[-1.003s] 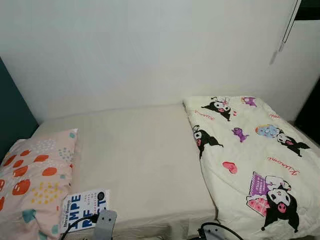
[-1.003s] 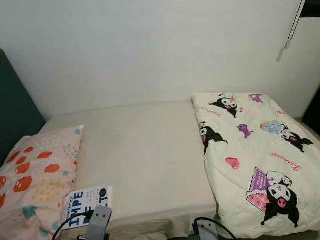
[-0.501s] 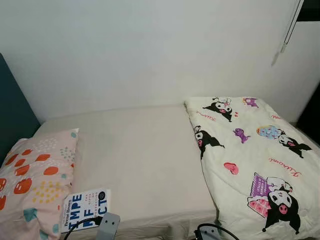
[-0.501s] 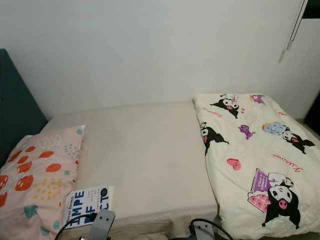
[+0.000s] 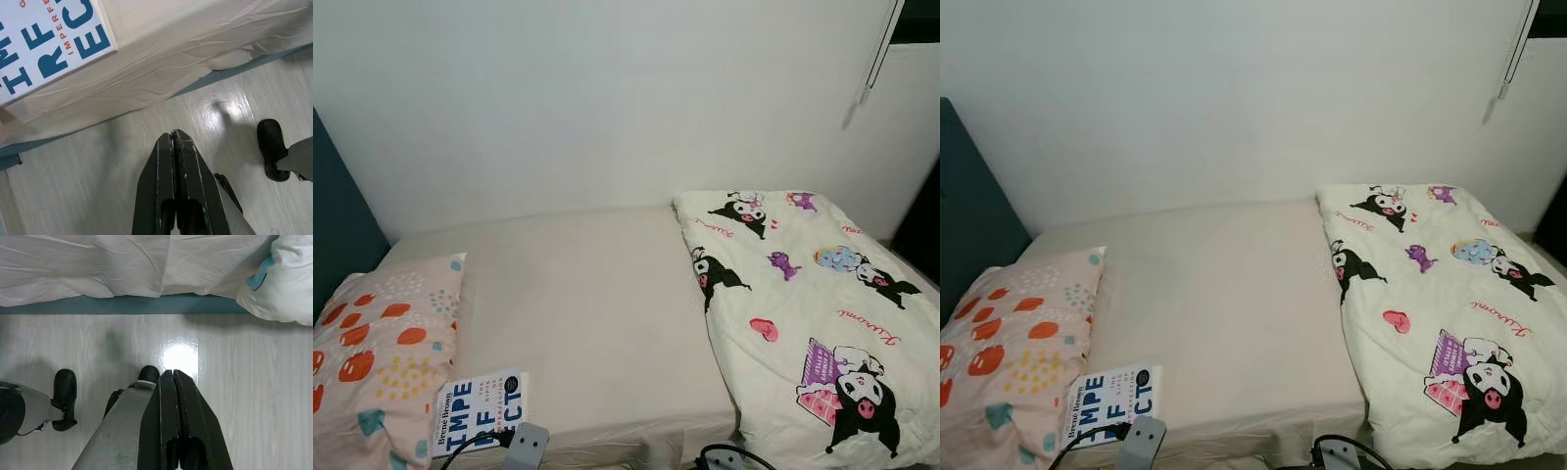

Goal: Clean up the room

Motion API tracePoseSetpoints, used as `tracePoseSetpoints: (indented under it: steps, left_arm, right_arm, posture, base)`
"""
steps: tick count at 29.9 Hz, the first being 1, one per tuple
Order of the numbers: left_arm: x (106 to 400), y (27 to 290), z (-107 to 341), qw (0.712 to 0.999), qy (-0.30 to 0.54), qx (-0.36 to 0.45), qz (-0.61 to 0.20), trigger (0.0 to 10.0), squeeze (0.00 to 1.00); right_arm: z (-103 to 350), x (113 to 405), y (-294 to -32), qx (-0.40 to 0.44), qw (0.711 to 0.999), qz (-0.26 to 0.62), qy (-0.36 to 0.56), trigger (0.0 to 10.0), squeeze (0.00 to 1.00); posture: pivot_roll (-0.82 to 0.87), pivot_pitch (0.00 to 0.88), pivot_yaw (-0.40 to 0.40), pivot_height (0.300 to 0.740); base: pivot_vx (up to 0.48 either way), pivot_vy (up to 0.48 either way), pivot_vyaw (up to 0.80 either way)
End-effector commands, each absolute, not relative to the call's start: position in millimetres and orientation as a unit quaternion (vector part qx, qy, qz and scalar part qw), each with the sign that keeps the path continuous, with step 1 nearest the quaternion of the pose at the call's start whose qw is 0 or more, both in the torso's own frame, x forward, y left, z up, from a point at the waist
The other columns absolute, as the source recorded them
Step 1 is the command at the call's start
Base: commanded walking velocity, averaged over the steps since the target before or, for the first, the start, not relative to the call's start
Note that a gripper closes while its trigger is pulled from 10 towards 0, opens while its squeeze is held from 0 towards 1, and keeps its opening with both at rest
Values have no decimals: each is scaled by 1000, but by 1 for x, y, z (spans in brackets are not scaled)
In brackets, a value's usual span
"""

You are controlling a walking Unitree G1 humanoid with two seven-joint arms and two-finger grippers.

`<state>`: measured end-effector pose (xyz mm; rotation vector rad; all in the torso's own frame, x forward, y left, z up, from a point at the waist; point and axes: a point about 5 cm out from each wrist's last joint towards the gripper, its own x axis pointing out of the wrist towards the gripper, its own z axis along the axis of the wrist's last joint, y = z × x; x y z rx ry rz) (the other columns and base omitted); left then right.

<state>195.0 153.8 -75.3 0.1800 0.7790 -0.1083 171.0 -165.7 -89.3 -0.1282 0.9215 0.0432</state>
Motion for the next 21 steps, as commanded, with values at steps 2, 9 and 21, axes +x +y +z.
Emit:
tracePoseSetpoints:
  steps: [2, 9, 21]
  left_arm:
    - [191, 153, -78, 917, 385, 92, -55, 10000, 0]
    - [190, 153, -78, 917, 386, 89, -51, 10000, 0]
    - [191, 153, -78, 917, 385, 88, -50, 10000, 0]
  right_arm:
    - [-90, 169, -166, -67, 893, 23, 444, 10000, 0]
    - [-90, 169, -165, -68, 894, 24, 443, 10000, 0]
    - [-89, 170, -166, -56, 895, 20, 442, 10000, 0]
  posture:
    - [9, 0, 14, 740]
    - [8, 0, 12, 740]
    - [11, 0, 9, 740]
  base:
    - [0, 0, 0]
    - [0, 0, 0]
    - [0, 0, 0]
